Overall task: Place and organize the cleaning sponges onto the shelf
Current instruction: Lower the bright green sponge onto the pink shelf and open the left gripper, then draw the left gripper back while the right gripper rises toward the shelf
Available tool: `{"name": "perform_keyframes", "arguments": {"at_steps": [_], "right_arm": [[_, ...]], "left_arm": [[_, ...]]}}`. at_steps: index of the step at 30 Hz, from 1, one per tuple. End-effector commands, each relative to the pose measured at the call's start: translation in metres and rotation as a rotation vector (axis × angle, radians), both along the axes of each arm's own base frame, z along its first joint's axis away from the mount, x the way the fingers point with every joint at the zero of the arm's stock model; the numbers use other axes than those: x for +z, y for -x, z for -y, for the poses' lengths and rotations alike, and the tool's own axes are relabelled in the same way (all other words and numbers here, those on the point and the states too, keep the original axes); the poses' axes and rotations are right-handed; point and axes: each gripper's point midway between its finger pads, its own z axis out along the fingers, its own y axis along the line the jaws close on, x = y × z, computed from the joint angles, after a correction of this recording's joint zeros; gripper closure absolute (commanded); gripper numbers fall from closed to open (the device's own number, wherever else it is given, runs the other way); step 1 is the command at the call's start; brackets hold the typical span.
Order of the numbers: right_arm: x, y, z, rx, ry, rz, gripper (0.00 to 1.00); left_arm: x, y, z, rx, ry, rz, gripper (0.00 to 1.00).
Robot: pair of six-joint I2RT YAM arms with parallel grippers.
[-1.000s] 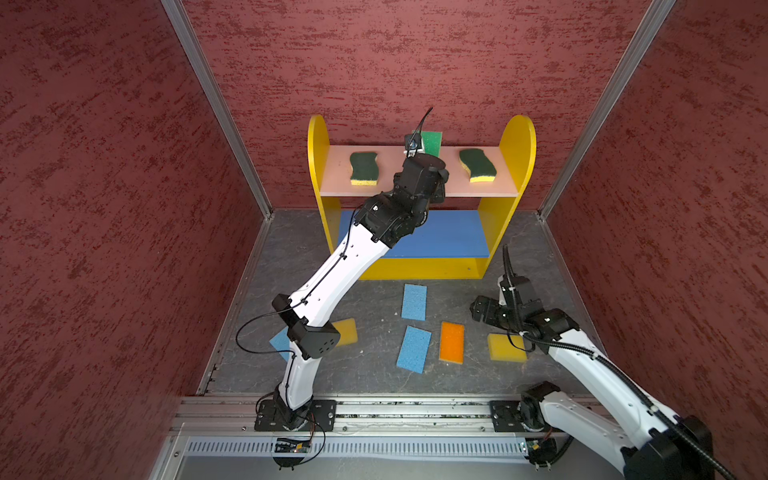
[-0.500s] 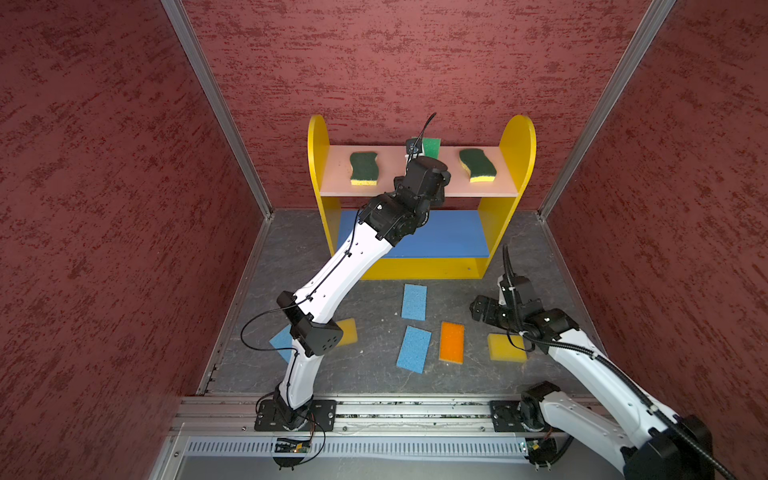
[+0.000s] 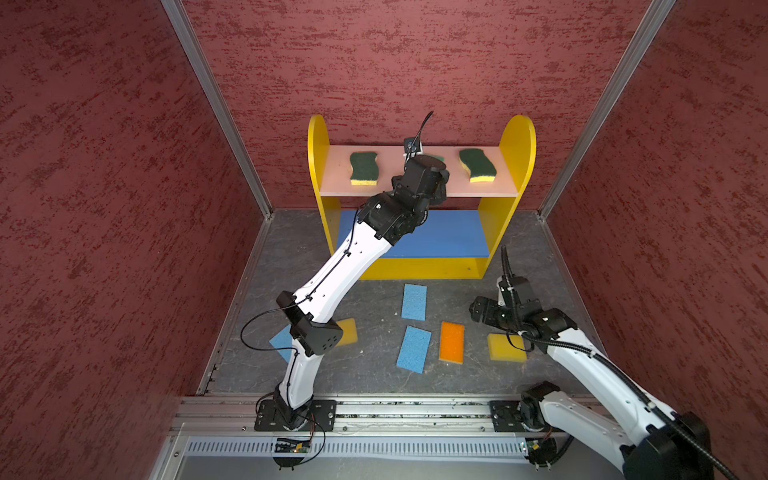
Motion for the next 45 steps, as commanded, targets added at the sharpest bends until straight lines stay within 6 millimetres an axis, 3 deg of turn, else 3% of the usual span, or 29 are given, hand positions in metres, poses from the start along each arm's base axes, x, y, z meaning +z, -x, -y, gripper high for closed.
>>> {"name": "perform_keyframes", "arguments": {"at_steps": [1,12,24,30,40,45], "right_arm": [[0.001,-0.002,-0.001,-0.002,-0.011,0.015,0.01],[0.003,0.001,0.0,-0.01,-0.019,0.02,0.01],[0.01,-0.001,0.0,-0.007,-0.02,0.032,0.01],[0.03,-0.006,0.0,-0.003,-0.013,0.072,0.02],[0.071,-0.013,-0.003,0.013,-0.029,0.144,0.05],[0.102,-0.014,-0.009,0.045,-0.053,0.201,0.09]], "left_arm": [[-0.011,-0.004,0.005,-0.024,0.019,-0.036,0.23],[-0.01,0.0,-0.001,-0.052,0.015,-0.062,0.2],[-0.003,0.014,0.009,-0.155,0.052,-0.083,0.23],[0.003,0.022,0.012,-0.221,0.076,-0.071,0.24],[0.02,0.035,-0.021,-0.196,0.109,-0.027,0.24],[0.031,0.053,-0.023,-0.299,0.109,-0.012,0.25]]}}
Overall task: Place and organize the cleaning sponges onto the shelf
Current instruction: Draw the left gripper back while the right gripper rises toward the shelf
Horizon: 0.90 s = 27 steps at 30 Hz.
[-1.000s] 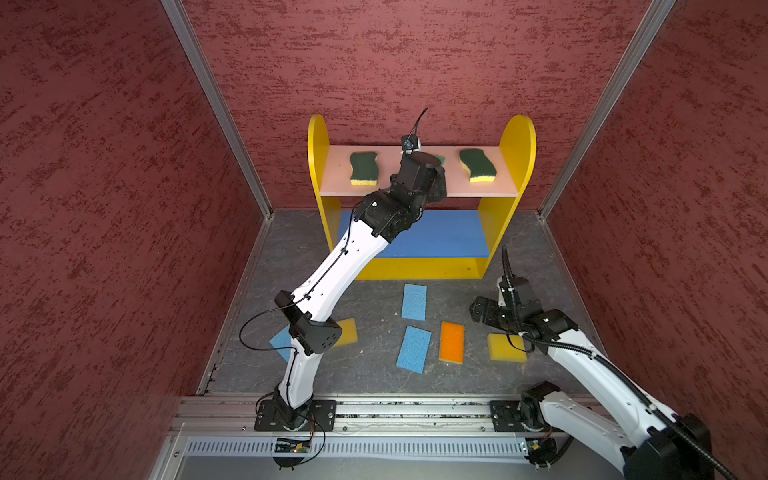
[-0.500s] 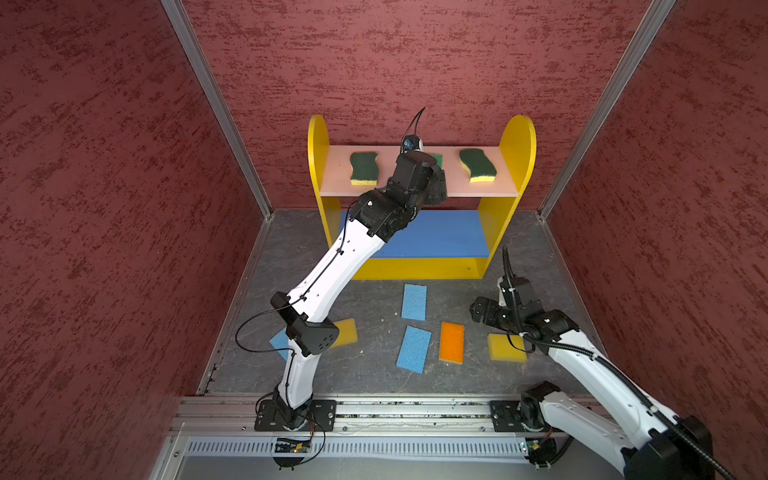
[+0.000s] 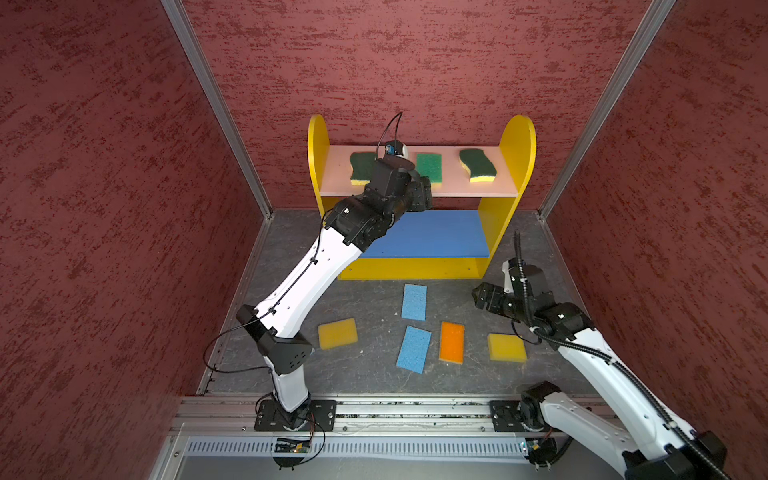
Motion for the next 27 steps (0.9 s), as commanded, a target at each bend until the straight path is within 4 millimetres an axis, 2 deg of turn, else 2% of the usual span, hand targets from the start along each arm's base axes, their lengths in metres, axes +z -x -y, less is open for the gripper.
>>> {"name": "perform_keyframes", "arguments": {"at_steps": [1,4,7,13,17,21,27], "right_arm": [[0.031,0.001,-0.004,0.035,-0.013,0.062,0.1],[0.06,-0.001,-0.012,0.071,-0.042,0.123,0.12],[0.091,-0.005,-0.016,0.082,-0.061,0.189,0.12],[0.136,-0.009,-0.022,0.106,-0.101,0.286,0.15],[0.158,-0.007,-0.026,0.134,-0.124,0.336,0.15],[0.175,-0.001,-0.022,0.137,-0.12,0.387,0.15],[0.183,0.004,-0.017,0.128,-0.112,0.42,0.15]], "left_arm": [[0.027,0.017,0.004,-0.108,0.037,0.06,0.25],[0.036,0.029,0.005,-0.164,0.044,0.076,0.25],[0.041,0.031,0.001,-0.177,0.046,0.085,0.25],[0.026,0.011,0.002,-0.191,0.067,0.044,0.27],[0.014,-0.009,0.012,-0.214,0.059,0.023,0.27],[0.008,-0.02,0.02,-0.218,0.044,0.014,0.26],[0.007,-0.027,0.021,-0.199,0.051,0.018,0.26]]}}
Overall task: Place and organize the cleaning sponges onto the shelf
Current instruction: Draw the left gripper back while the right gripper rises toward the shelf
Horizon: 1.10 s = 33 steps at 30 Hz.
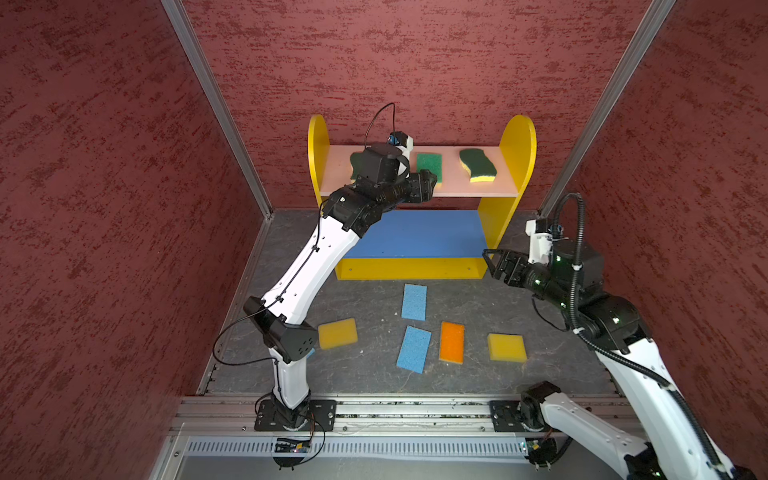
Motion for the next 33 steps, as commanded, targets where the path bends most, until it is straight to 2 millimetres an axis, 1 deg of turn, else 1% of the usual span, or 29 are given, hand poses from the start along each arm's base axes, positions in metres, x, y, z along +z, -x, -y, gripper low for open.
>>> {"name": "perform_keyframes", "arguments": {"at_steps": [1,12,18,22,25,28,33], "right_arm": [[0.016,0.005,0.0,0.013,0.004,0.051,0.15],[0.015,0.001,0.0,0.008,0.014,0.055,0.14],[0.02,-0.001,0.001,0.002,0.009,0.072,0.15],[0.027,-0.004,-0.002,0.007,0.001,0.087,0.15],[0.036,-0.008,-0.005,0.015,-0.004,0.109,0.16],[0.05,-0.012,-0.009,0.031,-0.015,0.147,0.17],[0.076,-0.021,-0.02,0.069,-0.045,0.212,0.18]], "left_arm": [[0.005,-0.001,-0.001,0.0,0.006,0.008,0.26],[-0.005,-0.001,0.013,-0.052,0.022,-0.04,0.26],[-0.007,0.002,0.018,-0.067,0.023,-0.049,0.26],[-0.005,0.006,0.019,-0.071,0.022,-0.045,0.26],[-0.002,0.009,0.017,-0.076,0.023,-0.041,0.26],[0.003,0.014,0.013,-0.076,0.023,-0.034,0.26],[0.025,0.029,-0.004,-0.055,0.023,0.016,0.26]]}}
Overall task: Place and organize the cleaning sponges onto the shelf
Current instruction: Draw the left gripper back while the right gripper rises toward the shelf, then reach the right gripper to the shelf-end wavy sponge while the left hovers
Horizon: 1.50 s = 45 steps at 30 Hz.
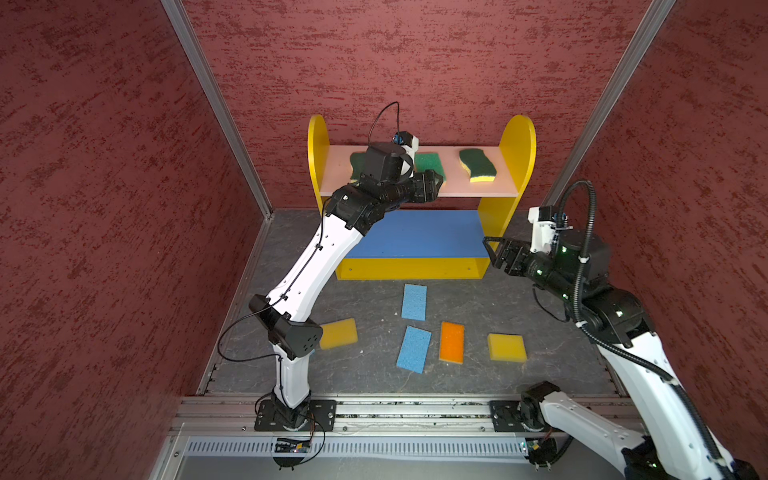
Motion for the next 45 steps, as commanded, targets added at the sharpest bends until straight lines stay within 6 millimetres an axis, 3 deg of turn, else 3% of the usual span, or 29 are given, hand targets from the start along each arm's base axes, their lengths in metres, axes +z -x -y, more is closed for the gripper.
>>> {"name": "perform_keyframes", "arguments": {"at_steps": [1,4,10,22,33,37,45], "right_arm": [[0.037,-0.003,-0.012,0.056,-0.033,0.115,0.18],[0.052,-0.008,-0.02,0.087,-0.05,0.146,0.19],[0.072,-0.019,-0.028,0.103,-0.103,0.204,0.22],[0.102,-0.061,-0.057,0.153,-0.171,0.216,0.29],[0.108,-0.098,-0.083,0.179,-0.193,0.181,0.32],[0.097,-0.116,-0.097,0.189,-0.193,0.142,0.33],[0.082,-0.136,-0.093,0.115,-0.158,0.098,0.34]], "left_arm": [[0.031,0.023,-0.019,0.005,0.013,0.067,0.26],[0.05,0.041,-0.031,0.003,0.038,0.112,0.26],[0.06,0.072,-0.054,0.004,0.064,0.134,0.26],[0.015,0.099,-0.082,0.031,-0.002,0.01,0.27],[-0.004,0.088,-0.121,0.087,0.02,-0.048,0.27],[-0.006,0.081,-0.133,0.104,0.044,-0.063,0.27],[-0.004,0.082,-0.14,0.096,0.081,-0.069,0.28]]}}
